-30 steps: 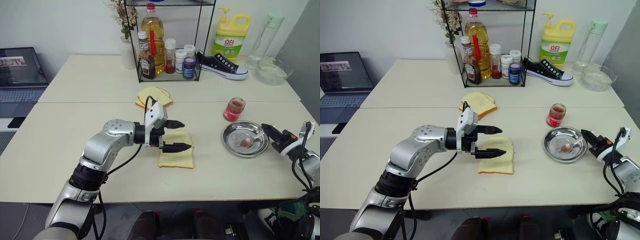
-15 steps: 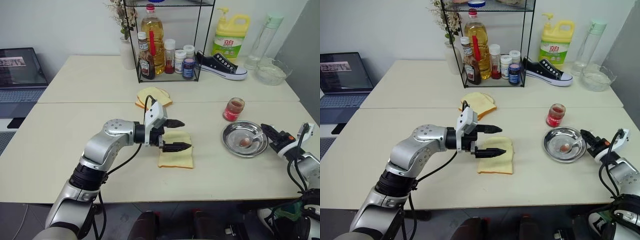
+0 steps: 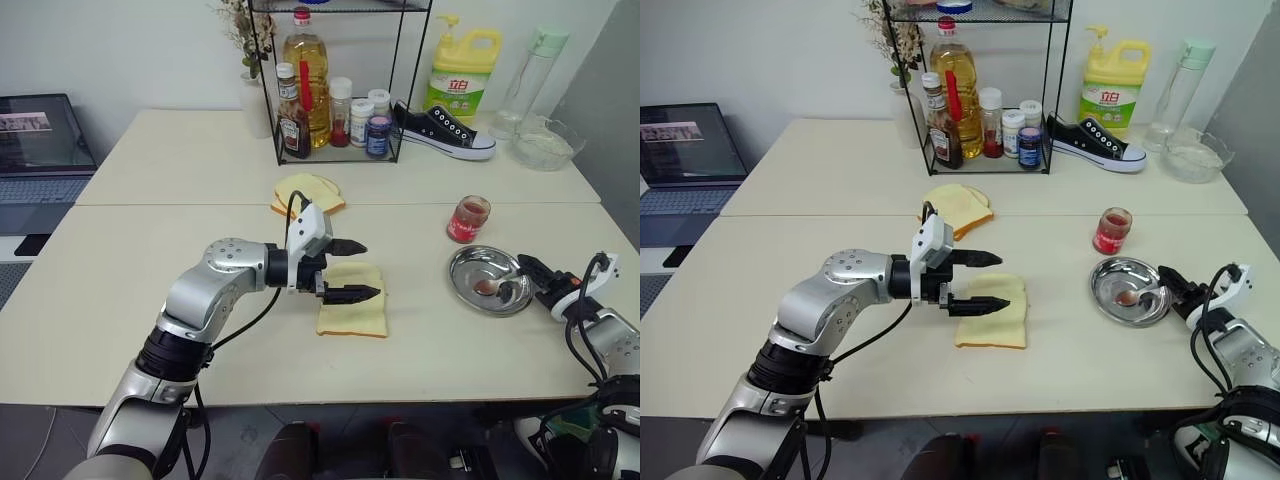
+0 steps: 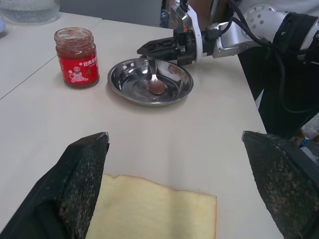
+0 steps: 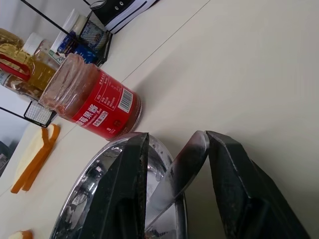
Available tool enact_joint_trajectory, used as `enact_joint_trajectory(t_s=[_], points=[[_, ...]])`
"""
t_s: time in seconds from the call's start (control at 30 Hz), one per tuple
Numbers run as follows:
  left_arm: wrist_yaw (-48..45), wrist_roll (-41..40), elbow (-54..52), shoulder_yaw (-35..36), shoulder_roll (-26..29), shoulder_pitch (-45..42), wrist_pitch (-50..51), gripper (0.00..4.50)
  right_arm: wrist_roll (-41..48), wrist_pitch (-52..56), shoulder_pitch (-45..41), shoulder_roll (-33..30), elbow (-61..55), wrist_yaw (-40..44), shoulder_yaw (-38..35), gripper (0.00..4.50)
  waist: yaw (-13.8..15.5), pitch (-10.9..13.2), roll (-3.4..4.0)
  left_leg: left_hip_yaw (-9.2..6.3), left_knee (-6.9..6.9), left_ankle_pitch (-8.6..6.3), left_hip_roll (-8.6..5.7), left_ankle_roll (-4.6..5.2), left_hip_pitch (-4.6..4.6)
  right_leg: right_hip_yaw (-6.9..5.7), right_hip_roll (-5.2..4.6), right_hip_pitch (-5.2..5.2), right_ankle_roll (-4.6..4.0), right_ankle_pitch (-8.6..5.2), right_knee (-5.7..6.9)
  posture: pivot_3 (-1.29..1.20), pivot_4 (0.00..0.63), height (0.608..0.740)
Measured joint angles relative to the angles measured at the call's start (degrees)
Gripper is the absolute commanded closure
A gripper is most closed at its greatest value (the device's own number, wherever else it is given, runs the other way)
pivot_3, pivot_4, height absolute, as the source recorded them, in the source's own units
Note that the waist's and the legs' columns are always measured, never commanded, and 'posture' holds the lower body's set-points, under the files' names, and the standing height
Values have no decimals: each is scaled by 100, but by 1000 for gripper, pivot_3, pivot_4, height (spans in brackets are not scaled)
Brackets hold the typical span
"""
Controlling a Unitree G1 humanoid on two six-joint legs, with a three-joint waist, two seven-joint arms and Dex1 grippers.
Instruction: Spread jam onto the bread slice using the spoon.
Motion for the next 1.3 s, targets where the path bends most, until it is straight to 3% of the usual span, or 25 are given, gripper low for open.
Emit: enact_joint_trajectory(t_s=[0.13, 0.23, 0.33, 0.67, 0.93, 1.1, 1.3], points=[[0, 0, 0, 0, 3, 2, 0, 0, 11, 0, -32, 2, 42, 3, -23, 2794, 0, 0, 0, 0, 0, 0, 0, 0, 0, 0, 0, 0, 0, 0, 0, 0, 150, 740], [-1, 0, 0, 0, 6, 2, 0, 0, 30, 9, -91, 11, 61, 54, -57, 3442, 0, 0, -2, 0, 0, 0, 0, 0, 1, 0, 0, 1, 0, 0, 0, 0, 150, 740], [-1, 0, 0, 0, 15, 2, 0, 0, 151, 58, -149, 26, 70, 119, -175, 4479, 2, -2, -10, 0, 2, 0, 0, 0, 1, 0, 0, 4, 0, 0, -1, 0, 150, 740], [7, -5, -20, 0, 58, 21, 3, 0, 413, 256, -15, 61, -126, 161, -351, 4479, 28, -2, -9, -1, -1, 0, 0, 0, 1, -1, -1, 3, 0, 0, -4, 0, 150, 740], [-49, -220, -139, 426, 477, 54, 237, 0, 1160, 1007, 194, 419, -1965, -959, -647, 4479, -7, 12, 14, -1, -5, 0, 2, 0, -14, 4, -1, -22, 0, 0, 2, 0, 150, 740], [-116, -420, -280, 696, 686, 32, 451, 0, 1564, 947, -540, 463, -2413, -1839, -905, 4479, -10, 16, 21, 0, -5, 0, 1, 0, -15, 2, 0, -23, 0, 0, 2, 0, 150, 740], [167, -393, -209, 727, 397, -354, 399, 0, 1029, 268, -1581, 405, -1595, -2202, -650, 4479, 5, 17, 20, 8, -4, 0, -2, 0, -17, 7, -1, -25, 1, 0, 0, 0, 150, 740]])
